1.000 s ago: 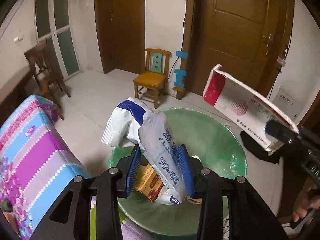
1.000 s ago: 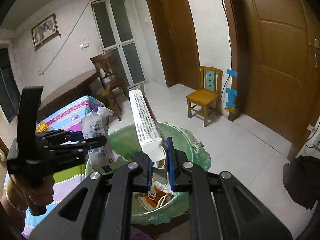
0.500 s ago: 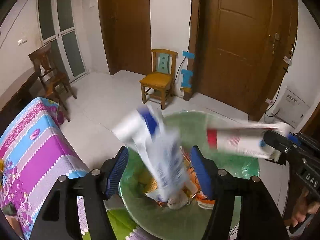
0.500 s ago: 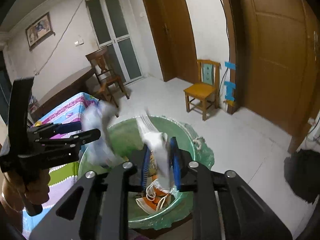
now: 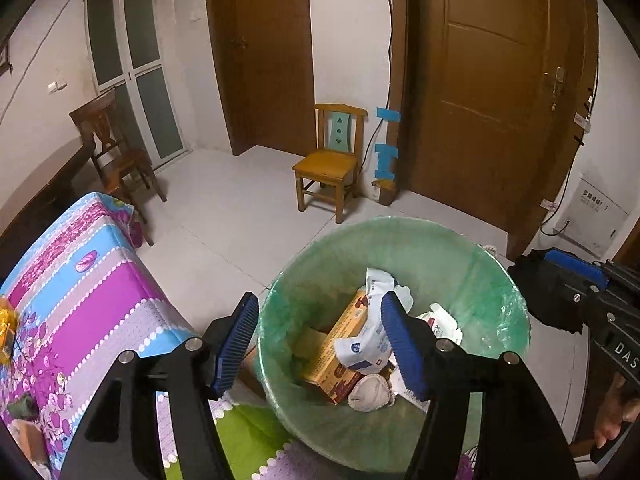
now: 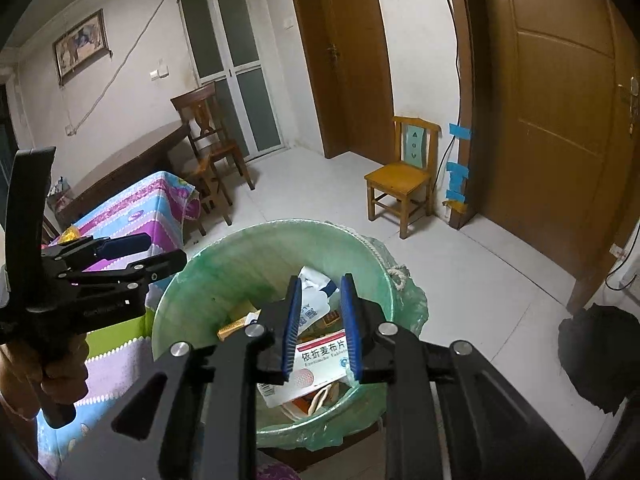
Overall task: Collect trash
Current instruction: 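Carry both items over the green basin and open both grippers, then move both grippers back over the remaining trash on the table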
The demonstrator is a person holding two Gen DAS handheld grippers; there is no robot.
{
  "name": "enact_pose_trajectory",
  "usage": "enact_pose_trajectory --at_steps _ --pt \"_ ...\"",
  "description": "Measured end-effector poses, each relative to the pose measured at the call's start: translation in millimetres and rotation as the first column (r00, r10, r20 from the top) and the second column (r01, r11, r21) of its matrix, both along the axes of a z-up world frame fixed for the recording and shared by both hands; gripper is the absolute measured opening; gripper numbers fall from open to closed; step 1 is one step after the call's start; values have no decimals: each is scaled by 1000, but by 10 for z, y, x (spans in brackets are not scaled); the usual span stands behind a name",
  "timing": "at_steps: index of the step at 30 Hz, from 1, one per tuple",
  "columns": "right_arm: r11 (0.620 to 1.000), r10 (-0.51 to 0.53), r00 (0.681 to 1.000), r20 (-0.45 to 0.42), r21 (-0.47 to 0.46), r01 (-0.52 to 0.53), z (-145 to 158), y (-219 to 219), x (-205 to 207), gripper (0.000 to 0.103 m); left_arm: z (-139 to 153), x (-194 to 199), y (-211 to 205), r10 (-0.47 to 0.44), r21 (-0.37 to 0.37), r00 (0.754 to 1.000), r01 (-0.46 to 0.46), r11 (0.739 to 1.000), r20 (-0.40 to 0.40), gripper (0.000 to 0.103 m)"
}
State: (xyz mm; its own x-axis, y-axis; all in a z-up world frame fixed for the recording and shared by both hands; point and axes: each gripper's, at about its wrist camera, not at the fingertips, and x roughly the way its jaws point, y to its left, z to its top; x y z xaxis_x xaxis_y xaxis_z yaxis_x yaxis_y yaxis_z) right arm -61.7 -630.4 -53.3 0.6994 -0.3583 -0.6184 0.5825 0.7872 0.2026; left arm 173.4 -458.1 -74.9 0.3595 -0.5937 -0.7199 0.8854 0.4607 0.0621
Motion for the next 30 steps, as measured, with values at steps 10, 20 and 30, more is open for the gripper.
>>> enact_pose_trajectory --at_steps 10,20,30 --pt "999 -8 1000 -7 -49 7 69 134 49 19 0 -174 76 3 -3 999 -3 1000 53 65" --pt "994 -3 1000 23 -113 5 46 352 86 40 -168 -299 619 86 13 988 -88 996 128 74" --pt "991 54 988 146 -130 -35 111 742 242 60 -31 -120 1702 265 -71 958 -259 963 110 77"
